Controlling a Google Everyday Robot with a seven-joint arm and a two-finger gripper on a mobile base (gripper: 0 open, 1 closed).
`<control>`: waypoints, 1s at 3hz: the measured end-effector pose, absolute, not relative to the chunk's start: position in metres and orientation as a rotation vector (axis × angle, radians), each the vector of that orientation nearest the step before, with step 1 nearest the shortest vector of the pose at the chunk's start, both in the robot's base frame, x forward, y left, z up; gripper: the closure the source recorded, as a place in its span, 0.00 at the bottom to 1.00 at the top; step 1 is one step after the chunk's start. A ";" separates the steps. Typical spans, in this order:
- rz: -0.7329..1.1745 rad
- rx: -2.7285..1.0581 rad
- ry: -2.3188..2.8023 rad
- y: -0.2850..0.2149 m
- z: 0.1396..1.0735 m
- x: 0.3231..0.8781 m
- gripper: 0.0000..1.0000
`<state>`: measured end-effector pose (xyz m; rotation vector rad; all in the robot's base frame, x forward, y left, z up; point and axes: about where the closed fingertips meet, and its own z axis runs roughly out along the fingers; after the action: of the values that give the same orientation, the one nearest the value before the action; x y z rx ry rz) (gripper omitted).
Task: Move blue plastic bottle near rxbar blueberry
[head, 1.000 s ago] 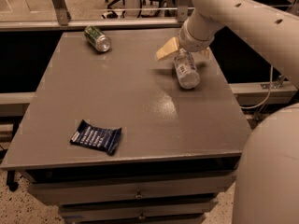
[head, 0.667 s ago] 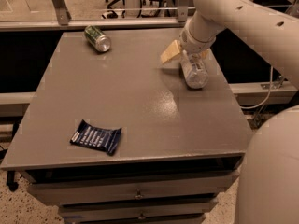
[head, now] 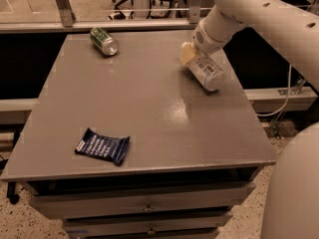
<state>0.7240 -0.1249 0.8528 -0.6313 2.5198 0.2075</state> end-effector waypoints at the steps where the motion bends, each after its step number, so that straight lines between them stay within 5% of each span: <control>1: 0.330 -0.836 2.442 -0.100 0.869 0.717 0.87; 2: 0.509 -1.155 2.320 -0.051 0.894 0.677 1.00; 3: 0.594 -1.475 2.139 -0.014 0.914 0.620 1.00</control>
Offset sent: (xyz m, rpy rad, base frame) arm -0.1136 0.1231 0.0708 0.0325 -0.1031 1.1284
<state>0.6203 -0.0138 0.9145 -1.4747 2.1394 0.5936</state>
